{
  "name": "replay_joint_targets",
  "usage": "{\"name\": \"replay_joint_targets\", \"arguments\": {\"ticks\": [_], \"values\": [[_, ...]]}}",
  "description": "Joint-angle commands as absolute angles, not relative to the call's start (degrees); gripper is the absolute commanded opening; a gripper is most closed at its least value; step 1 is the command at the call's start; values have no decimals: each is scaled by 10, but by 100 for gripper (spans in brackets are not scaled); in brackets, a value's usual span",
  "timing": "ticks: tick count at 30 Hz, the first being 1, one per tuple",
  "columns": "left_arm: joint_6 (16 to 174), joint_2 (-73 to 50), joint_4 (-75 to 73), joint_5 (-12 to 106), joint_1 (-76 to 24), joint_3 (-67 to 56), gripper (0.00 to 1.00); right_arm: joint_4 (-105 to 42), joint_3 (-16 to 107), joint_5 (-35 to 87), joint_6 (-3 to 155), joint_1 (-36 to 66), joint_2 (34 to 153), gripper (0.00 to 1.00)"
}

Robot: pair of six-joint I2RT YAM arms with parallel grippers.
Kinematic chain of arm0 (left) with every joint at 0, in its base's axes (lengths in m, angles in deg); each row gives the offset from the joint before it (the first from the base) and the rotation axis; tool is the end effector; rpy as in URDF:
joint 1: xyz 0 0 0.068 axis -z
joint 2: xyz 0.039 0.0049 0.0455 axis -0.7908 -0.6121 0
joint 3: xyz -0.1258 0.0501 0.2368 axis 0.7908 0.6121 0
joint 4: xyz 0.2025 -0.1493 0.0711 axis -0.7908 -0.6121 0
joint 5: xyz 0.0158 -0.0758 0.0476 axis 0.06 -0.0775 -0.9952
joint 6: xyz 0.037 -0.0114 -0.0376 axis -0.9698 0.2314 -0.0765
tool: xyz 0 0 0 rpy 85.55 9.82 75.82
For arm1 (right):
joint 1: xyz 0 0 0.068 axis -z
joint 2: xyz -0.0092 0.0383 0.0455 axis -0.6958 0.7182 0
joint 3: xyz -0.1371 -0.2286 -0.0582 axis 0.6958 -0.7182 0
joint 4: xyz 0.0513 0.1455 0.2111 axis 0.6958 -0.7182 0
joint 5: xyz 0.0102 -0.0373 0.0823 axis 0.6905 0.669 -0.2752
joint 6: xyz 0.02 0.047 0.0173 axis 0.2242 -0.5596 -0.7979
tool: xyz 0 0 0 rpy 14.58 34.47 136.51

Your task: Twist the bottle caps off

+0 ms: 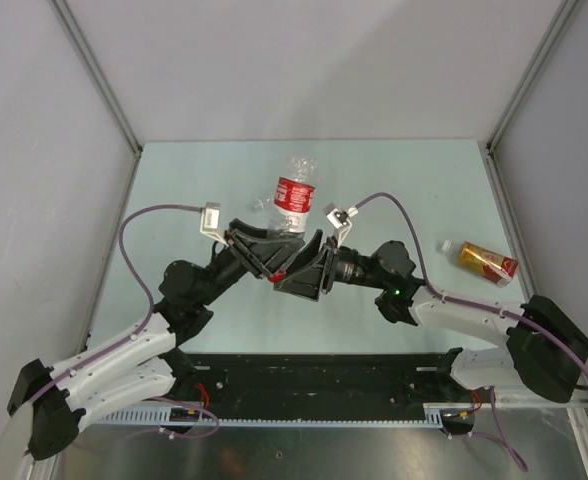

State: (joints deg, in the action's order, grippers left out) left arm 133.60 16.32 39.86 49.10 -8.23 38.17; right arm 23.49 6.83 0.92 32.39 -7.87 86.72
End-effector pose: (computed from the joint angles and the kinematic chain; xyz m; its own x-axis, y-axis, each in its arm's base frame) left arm 0.1338 -0.1385 0.3276 -0.4285 -0.6326 -0.6452 0.7372 0.1681 -0.6544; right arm 0.1562 0.2311 0.2999 -0.6389 0.2350 -0.7325 -0.7666 -0.1156 0.6316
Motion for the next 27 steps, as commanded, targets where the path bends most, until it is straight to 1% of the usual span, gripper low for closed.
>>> {"name": "replay_joint_targets", "arguments": {"ticks": [1,6,10,11,14,15,17,18,19,20,22,23,24,26,27], "values": [[1324,153,455,469,-58,358,10,250,89,36,358,-79,834,75],[1319,149,461,462,-46,358,10,254,90,35,373,-78,822,63],[1317,138,464,461,-40,353,10,249,90,25,372,-70,820,60],[1317,133,465,462,-38,351,10,246,90,23,371,-67,818,57],[1315,114,468,470,-31,340,11,239,90,16,372,-57,811,42],[1315,109,469,472,-29,337,11,235,90,13,372,-54,809,35],[1311,101,472,472,-26,333,11,225,90,10,373,-48,803,17],[1310,98,473,472,-24,333,12,220,90,8,374,-45,800,10],[1308,95,474,473,-24,332,13,215,90,8,376,-43,797,5],[1307,94,475,473,-23,331,14,210,90,7,379,-40,794,2],[1302,94,475,474,-23,334,22,195,90,8,386,-36,786,1],[1298,97,475,473,-23,336,28,189,90,8,389,-33,781,0],[1292,102,475,471,-23,339,38,182,90,7,393,-30,778,0],[1275,116,475,458,-23,351,67,165,89,8,399,-25,772,0],[1267,126,475,447,-23,359,79,156,90,7,402,-22,769,0]]}}
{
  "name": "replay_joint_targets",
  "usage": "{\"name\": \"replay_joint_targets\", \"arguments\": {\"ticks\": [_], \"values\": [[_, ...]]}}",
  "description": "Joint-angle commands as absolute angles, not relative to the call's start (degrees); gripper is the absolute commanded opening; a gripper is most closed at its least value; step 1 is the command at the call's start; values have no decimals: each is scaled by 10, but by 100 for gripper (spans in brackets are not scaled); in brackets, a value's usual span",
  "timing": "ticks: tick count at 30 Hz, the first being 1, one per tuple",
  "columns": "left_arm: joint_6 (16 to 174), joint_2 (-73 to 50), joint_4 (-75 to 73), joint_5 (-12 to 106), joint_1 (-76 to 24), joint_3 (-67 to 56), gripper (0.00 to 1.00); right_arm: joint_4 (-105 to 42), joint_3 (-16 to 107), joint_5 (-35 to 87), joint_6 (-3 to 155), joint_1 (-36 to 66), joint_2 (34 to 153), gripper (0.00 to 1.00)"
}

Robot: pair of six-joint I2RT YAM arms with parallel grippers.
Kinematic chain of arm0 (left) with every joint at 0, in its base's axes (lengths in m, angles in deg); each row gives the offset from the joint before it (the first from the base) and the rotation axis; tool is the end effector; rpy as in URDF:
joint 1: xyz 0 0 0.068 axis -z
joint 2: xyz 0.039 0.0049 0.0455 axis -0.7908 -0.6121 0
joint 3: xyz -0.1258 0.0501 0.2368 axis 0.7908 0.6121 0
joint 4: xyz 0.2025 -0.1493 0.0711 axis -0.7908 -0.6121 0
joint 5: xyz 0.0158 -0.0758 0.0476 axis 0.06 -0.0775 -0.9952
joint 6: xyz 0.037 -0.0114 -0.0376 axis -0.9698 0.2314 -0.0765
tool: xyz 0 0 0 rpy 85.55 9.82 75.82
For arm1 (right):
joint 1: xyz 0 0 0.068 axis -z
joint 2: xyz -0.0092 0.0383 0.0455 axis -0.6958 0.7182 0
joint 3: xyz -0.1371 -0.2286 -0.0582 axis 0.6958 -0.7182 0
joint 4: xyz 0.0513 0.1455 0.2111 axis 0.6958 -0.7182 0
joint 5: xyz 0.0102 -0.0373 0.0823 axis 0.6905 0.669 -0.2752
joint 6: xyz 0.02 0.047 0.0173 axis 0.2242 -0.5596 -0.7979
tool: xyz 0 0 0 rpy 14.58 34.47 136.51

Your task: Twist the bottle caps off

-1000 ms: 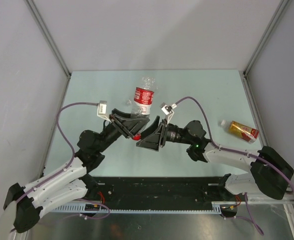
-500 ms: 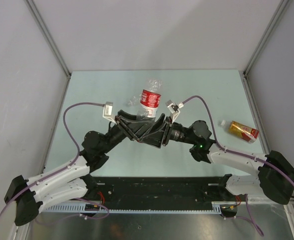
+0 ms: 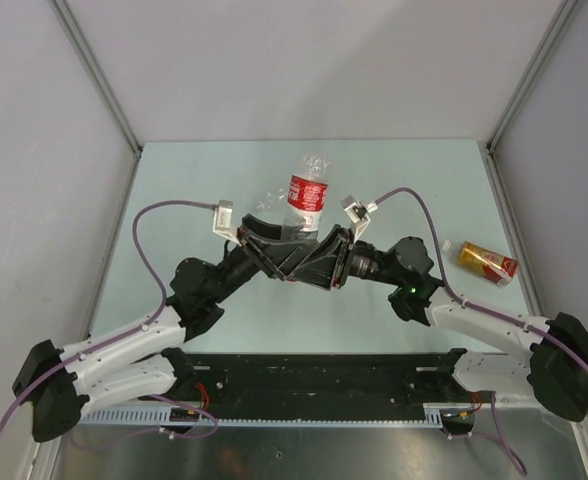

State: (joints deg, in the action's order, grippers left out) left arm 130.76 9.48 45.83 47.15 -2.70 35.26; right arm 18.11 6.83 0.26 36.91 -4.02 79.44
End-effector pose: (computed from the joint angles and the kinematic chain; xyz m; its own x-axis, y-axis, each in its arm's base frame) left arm 0.1342 -0.1658 0.3340 -0.4229 -0.6206 -0.6603 0.7769 0.1268 -0.6167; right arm 0.1563 0.2038 0.3220 -0.5425 0.2929 -0.7873 -0.8326 -0.0633 0.5502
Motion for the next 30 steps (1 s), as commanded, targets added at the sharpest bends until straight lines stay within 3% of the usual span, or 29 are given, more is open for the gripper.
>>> {"name": "replay_joint_targets", "arguments": {"ticks": [1,3,5,15,24,30], "values": [[1257,136,474,435,-23,368,88,146,90,7,404,-17,767,0],[1234,158,470,410,-23,390,96,124,90,3,406,-5,763,0],[1212,182,459,386,-24,409,99,105,90,-5,407,11,759,0],[1096,251,218,314,-24,390,100,-13,99,-61,456,81,749,0],[960,227,-50,315,-24,274,99,-254,156,-54,596,100,761,0],[898,225,-110,333,-24,236,100,-363,179,-23,640,102,771,0]]}}
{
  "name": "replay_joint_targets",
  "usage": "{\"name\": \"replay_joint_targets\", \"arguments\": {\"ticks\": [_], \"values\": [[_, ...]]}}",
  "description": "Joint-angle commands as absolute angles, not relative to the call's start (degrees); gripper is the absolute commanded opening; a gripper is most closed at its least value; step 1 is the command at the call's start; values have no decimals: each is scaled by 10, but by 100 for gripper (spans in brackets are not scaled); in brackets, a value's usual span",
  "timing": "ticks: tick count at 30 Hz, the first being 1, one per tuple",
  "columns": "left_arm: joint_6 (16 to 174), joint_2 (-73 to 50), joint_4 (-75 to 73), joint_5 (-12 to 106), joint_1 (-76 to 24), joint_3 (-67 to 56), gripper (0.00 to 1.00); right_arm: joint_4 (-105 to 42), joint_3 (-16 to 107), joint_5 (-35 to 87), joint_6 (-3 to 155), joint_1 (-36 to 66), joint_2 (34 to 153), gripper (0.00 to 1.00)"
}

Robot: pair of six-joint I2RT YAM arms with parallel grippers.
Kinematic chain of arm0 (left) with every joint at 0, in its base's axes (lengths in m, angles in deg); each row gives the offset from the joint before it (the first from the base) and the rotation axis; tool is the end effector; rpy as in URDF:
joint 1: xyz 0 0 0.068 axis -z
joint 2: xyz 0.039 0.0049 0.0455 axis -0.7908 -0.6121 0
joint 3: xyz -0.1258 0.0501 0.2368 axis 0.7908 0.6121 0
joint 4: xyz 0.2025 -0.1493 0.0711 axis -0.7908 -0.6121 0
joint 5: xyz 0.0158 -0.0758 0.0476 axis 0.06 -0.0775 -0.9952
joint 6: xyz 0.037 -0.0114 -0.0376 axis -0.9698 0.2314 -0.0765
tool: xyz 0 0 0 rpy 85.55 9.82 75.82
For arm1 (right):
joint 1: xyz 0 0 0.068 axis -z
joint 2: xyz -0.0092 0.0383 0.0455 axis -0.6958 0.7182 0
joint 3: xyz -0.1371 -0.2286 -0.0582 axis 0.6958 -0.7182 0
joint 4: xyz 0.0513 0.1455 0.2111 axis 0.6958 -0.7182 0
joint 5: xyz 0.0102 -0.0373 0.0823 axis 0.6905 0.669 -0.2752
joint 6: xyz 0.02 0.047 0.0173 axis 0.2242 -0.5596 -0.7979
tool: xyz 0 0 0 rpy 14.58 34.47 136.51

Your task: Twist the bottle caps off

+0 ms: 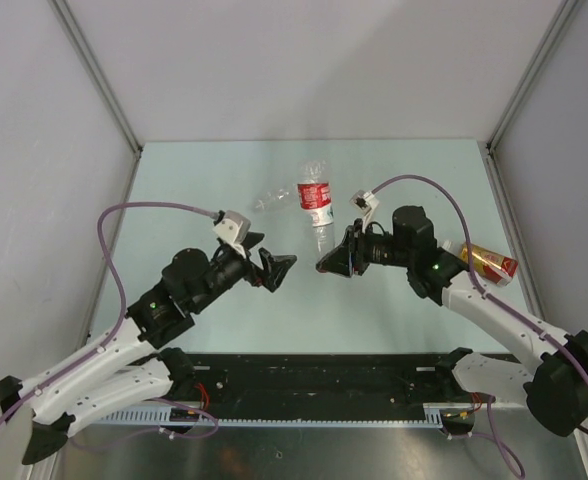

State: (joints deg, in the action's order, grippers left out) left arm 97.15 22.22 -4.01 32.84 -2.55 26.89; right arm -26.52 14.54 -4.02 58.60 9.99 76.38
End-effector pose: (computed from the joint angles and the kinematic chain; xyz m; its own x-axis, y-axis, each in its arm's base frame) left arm 0.1183 -0.1341 0.3340 -0.1950 -0.1285 -0.9724 0.6657 0.7107 -0.2274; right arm 0.1973 0.1600 0.3028 -0.5727 0.0053 -0.8197 -0.7674 0.3481 0.5385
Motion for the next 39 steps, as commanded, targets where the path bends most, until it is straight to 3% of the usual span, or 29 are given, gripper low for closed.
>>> {"name": "replay_joint_targets", "arguments": {"ticks": [1,14,28,39], "values": [[885,227,-114,337,-24,233,99,-375,181,-21,644,102,773,0],[710,183,-226,327,-11,174,99,-482,185,-15,683,81,792,0],[496,191,-215,225,109,209,99,-457,184,-60,668,50,835,0],[372,196,-213,230,156,253,99,-439,185,-144,654,37,869,0]]}}
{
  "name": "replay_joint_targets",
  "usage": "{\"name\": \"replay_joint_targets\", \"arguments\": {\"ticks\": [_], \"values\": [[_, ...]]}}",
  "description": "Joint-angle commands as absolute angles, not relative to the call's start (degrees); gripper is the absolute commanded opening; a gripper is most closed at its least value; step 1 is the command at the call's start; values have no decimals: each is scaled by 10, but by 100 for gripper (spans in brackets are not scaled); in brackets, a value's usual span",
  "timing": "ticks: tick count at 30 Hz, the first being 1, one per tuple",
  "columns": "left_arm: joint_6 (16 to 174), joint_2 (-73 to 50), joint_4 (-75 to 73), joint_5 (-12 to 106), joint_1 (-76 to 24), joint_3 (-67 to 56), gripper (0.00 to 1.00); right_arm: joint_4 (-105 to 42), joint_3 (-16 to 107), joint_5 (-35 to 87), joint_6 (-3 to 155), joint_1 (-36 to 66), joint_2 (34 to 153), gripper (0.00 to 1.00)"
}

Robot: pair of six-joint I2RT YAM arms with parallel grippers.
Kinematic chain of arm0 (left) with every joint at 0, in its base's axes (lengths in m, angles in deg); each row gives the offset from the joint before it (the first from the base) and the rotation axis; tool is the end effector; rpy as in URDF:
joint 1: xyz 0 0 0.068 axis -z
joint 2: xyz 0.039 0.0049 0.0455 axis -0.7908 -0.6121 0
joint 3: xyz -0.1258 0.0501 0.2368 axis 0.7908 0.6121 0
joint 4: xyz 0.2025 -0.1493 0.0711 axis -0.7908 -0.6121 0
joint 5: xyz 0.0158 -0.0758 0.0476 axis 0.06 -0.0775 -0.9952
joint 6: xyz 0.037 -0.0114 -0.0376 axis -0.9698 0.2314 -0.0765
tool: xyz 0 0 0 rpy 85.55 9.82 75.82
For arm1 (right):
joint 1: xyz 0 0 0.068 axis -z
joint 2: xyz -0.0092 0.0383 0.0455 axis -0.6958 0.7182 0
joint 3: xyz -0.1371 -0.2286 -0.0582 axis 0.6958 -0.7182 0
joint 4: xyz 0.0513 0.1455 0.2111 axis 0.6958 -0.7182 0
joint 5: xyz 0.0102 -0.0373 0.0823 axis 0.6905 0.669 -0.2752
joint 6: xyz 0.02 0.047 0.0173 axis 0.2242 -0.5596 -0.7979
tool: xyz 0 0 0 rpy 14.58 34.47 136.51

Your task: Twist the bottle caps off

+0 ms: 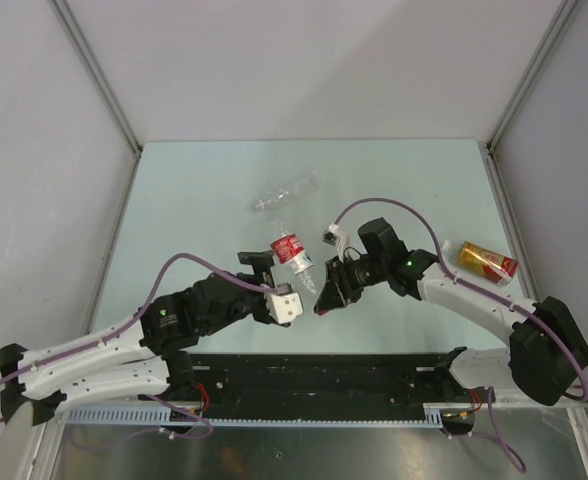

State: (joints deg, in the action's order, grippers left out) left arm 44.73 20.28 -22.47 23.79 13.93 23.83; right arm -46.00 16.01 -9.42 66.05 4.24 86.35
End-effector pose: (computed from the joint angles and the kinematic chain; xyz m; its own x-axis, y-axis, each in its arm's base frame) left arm 0.0794 -0.1574 0.3134 0.3851 0.6319 -0.6726 0.7003 0.2746 0.6589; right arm 0.1876 0.1884 0.2406 -0.7435 -0.3448 -0.5730 -0.6682 0.3488 0.6572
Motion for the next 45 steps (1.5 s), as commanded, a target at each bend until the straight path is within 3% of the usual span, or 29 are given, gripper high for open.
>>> {"name": "replay_joint_targets", "arguments": {"ticks": [1,20,23,28,40,43,45], "values": [[363,192,-212,230,161,257,99,-442,186,-148,654,35,872,0],[292,110,-212,164,225,302,98,-456,220,-178,654,5,883,0],[291,110,-212,164,226,310,92,-453,221,-189,649,11,868,0],[300,119,-212,181,229,315,72,-430,220,-209,633,23,849,0],[355,114,-213,203,238,319,51,-393,220,-207,600,70,804,0],[357,114,-212,199,241,319,55,-390,220,-210,598,84,795,0],[353,116,-212,191,242,319,75,-386,220,-223,597,90,795,0]]}}
